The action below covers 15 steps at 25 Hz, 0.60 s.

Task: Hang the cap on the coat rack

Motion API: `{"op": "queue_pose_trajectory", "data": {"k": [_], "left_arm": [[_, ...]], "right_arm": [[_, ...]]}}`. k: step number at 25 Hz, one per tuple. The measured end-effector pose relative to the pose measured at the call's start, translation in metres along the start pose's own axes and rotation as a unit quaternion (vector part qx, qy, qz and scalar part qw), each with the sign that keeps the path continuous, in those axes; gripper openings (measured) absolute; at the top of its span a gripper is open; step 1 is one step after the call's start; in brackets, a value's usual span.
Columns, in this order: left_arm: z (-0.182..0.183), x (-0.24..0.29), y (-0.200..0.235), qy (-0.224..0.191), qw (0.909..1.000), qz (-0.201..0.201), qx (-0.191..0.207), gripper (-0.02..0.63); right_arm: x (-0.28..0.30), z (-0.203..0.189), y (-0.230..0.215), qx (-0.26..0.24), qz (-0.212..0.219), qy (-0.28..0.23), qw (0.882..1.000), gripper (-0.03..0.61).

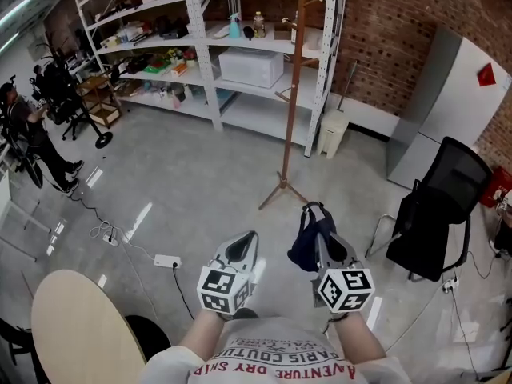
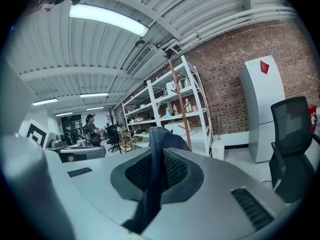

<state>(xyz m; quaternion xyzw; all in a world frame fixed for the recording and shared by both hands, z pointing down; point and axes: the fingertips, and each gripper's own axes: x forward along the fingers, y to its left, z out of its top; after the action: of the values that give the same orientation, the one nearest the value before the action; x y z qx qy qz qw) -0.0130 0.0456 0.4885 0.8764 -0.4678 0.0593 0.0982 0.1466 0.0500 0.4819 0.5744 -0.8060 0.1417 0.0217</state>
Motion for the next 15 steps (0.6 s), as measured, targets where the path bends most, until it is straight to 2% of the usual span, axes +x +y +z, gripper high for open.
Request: {"op": "queue_pose_trajectory", "data": {"k": [3, 7, 15], "left_arm": [[0.001, 0.018, 0.011, 0.003, 1.0, -0.002, -0.001, 0.006], [0.011, 0.055, 0.031, 0.0, 0.9994, -0.032, 0.008, 0.006], [0.05, 0.146, 0.12, -0.017, 0.997, -0.073, 0.021, 0.006]], "right_arm": [[0.021, -0.001, -0.007, 0.007, 0.006, 0.008, 1.0, 0.018], [0.065, 0.006, -0.015, 0.009, 0.004, 0.011, 1.0, 0.018], [0.183, 0.042, -0.02, 0.004, -0.02, -0.009, 1.0, 0.018]]}}
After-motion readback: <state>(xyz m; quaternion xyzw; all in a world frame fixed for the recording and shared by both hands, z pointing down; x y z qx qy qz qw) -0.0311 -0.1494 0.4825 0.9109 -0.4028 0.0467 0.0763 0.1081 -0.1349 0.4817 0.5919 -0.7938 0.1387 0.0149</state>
